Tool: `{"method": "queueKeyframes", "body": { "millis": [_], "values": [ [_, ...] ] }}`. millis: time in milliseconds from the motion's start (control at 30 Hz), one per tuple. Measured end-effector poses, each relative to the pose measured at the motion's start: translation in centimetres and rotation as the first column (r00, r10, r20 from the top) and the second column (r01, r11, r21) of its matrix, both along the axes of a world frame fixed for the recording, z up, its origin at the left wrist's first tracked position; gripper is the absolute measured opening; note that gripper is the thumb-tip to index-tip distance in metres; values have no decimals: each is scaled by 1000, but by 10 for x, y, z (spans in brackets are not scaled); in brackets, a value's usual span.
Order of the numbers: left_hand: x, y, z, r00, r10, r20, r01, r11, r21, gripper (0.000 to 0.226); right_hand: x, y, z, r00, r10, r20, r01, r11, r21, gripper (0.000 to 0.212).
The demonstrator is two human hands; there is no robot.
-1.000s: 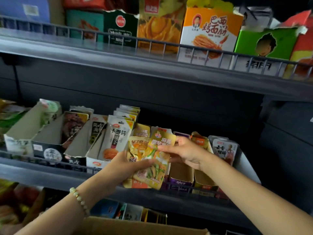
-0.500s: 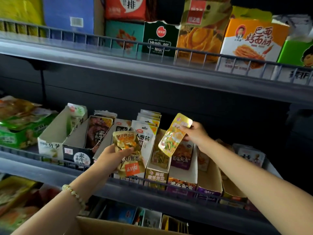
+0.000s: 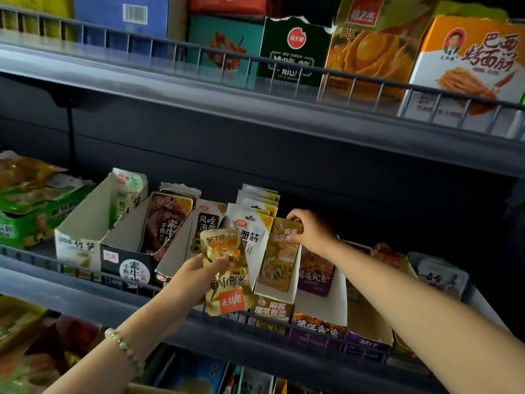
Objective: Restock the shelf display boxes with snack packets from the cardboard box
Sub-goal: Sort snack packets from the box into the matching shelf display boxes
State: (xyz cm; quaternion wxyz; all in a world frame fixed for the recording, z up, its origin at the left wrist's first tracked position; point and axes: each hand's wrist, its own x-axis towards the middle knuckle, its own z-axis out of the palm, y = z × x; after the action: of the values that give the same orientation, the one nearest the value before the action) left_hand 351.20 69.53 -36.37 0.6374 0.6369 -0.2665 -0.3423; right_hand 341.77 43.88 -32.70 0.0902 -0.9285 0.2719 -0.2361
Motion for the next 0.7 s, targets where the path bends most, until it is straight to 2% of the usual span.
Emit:
{"method": "queueKeyframes", "body": {
  "millis": [133, 200, 267, 333, 367, 433, 467, 533, 567, 667, 700],
  "values": [
    [-3, 1, -2, 999, -34, -33, 34, 999, -2, 20, -4, 2, -5, 1000, 9, 3, -9, 996, -89, 38],
    [-4, 3, -1, 999, -31, -43, 30, 999, -15, 22, -6, 5, -6, 999, 12, 52, -8, 997, -80, 35],
    [-6, 4, 1, 999, -20, -35, 19, 999, -34, 24, -10, 20, -2, 985, 13, 170, -11, 1000, -15, 26],
    [-11, 5, 4, 1000, -3, -16, 2, 998, -57, 24, -19, 47, 4, 948, 47, 314, -113, 974, 195, 12],
    [-14, 5, 6, 1000, 14, -17, -15, 997, -76, 23, -26, 64, 7, 934, 72, 349, -202, 914, 351, 15],
    [-21, 3, 10, 997, 55, -46, -60, 991, -118, 20, -45, 92, 5, 937, 121, 328, -313, 710, 630, 31],
    [-25, 1, 12, 995, 70, -77, -80, 987, -137, 20, -55, 104, 2, 948, 133, 290, -307, 627, 716, 41],
    [-38, -2, 17, 988, 65, -142, -89, 982, -167, 26, -74, 117, -7, 964, 106, 244, -263, 527, 808, 72],
    [-46, -5, 19, 987, 46, -156, -72, 983, -170, 30, -84, 120, -10, 959, 67, 276, -274, 479, 834, 75],
    [-71, -11, 26, 979, -51, -199, 14, 983, -183, 30, -112, 118, -11, 899, -133, 417, -364, 300, 881, 53],
    [-78, -12, 29, 971, -81, -223, 37, 980, -197, 30, -123, 116, -8, 886, -159, 435, -385, 271, 882, 48]
  ]
}}
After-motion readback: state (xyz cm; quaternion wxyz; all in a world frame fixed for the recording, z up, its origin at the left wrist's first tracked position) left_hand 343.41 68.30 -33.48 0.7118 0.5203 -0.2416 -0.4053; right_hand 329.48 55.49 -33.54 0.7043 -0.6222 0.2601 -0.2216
